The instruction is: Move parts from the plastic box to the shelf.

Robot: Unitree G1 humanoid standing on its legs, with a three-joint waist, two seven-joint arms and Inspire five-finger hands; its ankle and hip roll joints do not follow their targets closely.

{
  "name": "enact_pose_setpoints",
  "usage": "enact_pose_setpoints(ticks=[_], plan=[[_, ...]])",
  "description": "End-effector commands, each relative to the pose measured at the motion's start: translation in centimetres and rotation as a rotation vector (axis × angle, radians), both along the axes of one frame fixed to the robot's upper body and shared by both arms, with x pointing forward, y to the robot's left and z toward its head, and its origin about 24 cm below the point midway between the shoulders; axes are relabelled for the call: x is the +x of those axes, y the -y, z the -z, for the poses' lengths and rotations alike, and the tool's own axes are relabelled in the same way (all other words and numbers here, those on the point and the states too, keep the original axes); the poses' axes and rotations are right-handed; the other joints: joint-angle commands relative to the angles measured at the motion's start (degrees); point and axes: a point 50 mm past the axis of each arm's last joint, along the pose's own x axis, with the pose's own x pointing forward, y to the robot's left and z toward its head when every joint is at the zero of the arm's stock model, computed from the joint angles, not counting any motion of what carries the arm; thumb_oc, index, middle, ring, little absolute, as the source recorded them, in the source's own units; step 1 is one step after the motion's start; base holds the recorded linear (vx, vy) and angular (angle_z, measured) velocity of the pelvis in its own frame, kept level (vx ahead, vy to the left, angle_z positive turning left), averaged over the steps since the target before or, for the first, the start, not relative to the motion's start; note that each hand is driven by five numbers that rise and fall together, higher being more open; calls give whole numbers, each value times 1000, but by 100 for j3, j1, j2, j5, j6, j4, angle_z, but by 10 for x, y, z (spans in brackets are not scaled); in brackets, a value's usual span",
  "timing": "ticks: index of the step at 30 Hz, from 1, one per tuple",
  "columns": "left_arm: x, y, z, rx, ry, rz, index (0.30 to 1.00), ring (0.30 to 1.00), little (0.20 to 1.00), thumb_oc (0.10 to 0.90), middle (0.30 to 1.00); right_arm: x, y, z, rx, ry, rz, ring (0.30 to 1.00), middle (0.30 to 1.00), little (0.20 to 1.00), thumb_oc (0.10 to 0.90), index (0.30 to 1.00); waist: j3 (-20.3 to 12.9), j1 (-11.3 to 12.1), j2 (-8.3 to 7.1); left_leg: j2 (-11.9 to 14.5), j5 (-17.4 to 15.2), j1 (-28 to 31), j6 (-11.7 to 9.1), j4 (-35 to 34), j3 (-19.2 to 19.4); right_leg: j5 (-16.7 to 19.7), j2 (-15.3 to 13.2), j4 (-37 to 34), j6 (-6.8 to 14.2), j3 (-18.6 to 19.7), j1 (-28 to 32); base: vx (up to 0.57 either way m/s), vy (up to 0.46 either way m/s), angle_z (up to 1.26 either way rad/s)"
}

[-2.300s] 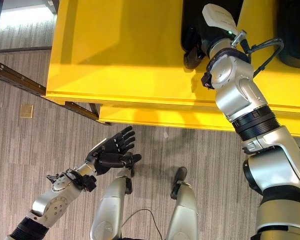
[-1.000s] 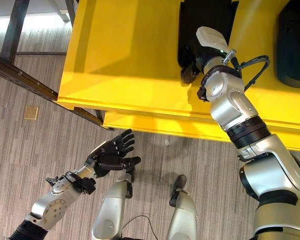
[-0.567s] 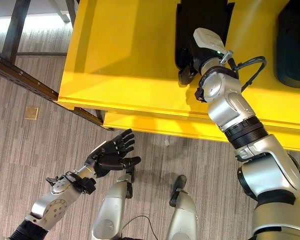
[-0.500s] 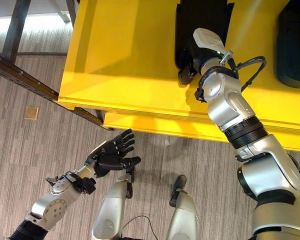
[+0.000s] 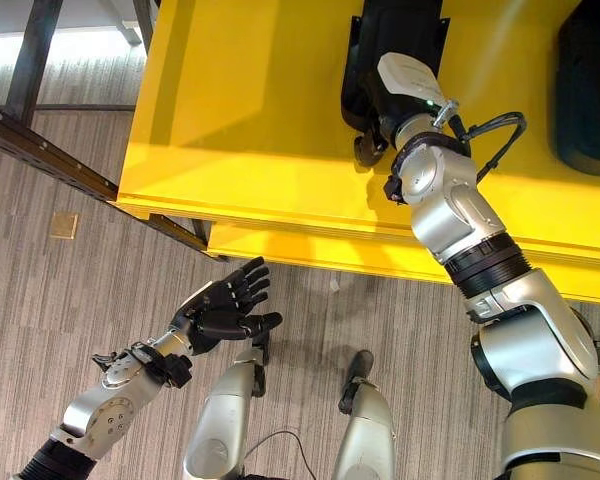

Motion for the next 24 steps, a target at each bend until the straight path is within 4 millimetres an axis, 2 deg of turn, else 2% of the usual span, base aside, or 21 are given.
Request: enact_pose_setpoints(ticks=[1,16,20,21,22,24], plan=[[-10,21,-41,-89,207,131,1000,1000,1000,900,1000,-20,-14,-58,-55,243,-47,948,948,948,863,948,-57,139,-71,-314,-780,262,184,239,3,-666,119,508,-87,-36,160,0,0,0],[-11,19,-42,-88,212,130,1000,1000,1000,900,1000,-22,-8,-55,-81,221,-32,912,912,912,837,912,-57,91,-97,-300,-792,337,185,226,43,-665,118,492,-84,-21,219,0,0,0],[-11,18,-42,-89,211,125,1000,1000,1000,900,1000,-22,-7,-53,-92,214,-16,920,920,920,843,920,-57,84,-102,-298,-789,334,189,234,41,-670,121,521,-87,-14,213,0,0,0],[-11,18,-42,-84,212,125,1000,1000,1000,900,1000,-22,-7,-53,-96,207,-13,931,931,931,851,931,-57,81,-109,-297,-789,345,189,230,44,-672,127,513,-89,-12,227,0,0,0],[-11,16,-41,-86,211,123,1000,1000,1000,900,1000,-22,-3,-50,-109,186,-4,1000,1000,1000,900,1000,-57,65,-119,-296,-785,368,184,219,46,-669,135,497,-86,-7,255,0,0,0],[-12,16,-41,-84,210,122,1000,1000,1000,900,1000,-21,-1,-48,-111,177,4,1000,1000,1000,900,1000,-57,56,-128,-292,-785,395,182,199,51,-668,140,477,-82,-4,278,0,0,0]])
